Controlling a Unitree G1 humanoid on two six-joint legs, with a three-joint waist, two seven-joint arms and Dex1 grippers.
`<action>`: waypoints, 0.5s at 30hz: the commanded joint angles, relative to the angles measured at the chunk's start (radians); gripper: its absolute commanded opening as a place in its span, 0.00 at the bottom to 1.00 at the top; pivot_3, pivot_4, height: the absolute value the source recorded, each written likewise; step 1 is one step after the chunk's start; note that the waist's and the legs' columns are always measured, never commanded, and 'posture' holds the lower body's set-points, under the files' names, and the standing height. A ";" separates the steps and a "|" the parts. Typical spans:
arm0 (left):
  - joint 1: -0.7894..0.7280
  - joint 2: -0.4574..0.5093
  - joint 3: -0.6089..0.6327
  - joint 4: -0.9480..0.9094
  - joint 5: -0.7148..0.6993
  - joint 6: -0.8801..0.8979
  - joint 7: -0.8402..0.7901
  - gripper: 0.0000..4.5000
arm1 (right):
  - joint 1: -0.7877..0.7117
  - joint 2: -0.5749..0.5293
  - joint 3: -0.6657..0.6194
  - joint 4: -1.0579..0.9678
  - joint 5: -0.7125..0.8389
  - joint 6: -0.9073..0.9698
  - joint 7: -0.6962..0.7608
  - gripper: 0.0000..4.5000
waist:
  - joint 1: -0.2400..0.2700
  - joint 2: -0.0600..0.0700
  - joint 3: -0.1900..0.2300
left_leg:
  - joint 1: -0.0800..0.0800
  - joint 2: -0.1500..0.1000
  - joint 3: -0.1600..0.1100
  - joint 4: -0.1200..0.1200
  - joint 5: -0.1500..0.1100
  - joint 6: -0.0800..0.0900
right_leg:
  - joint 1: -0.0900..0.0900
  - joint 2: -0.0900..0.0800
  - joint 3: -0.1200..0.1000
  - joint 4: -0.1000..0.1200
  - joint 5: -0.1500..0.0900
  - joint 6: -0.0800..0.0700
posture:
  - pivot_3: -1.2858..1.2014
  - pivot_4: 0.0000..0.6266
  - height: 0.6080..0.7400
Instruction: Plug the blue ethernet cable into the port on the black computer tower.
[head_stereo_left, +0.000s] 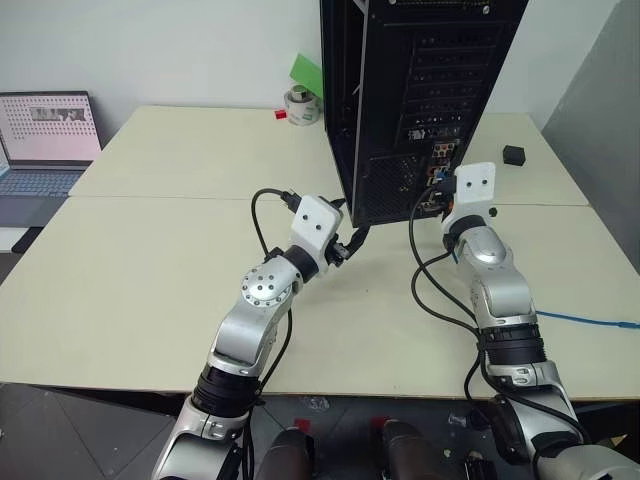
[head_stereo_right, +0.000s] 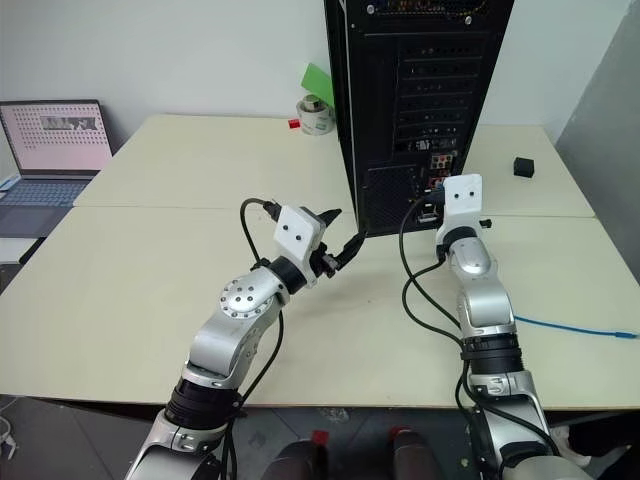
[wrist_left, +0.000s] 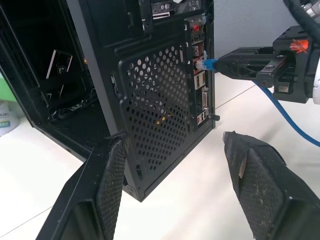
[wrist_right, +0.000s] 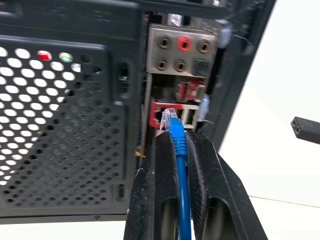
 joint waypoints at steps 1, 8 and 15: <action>-0.001 -0.006 -0.009 -0.045 0.006 -0.002 -0.005 0.71 | -0.038 0.008 -0.023 -0.014 0.005 -0.026 -0.010 0.00 | 0.000 0.000 0.000 | 0.000 0.000 0.000 0.000 0.000 0.000 | 0.000 0.000 0.000 0.000 0.000 0.000 | 0.52 0.24 1.00; -0.002 -0.010 -0.008 -0.050 -0.010 -0.001 -0.025 0.71 | -0.047 0.014 -0.019 -0.008 0.013 -0.016 0.009 0.00 | 0.000 0.000 0.000 | 0.000 0.000 0.000 0.000 0.000 0.000 | 0.000 0.000 0.000 0.000 0.000 0.000 | 0.52 0.24 1.00; 0.000 -0.008 0.002 -0.072 -0.071 0.018 -0.094 0.71 | -0.049 0.020 -0.019 -0.011 0.019 -0.015 0.011 0.00 | -0.002 0.000 0.000 | 0.000 0.000 0.001 0.000 0.000 0.000 | 0.000 0.000 0.000 0.000 0.000 0.000 | 0.52 0.24 1.00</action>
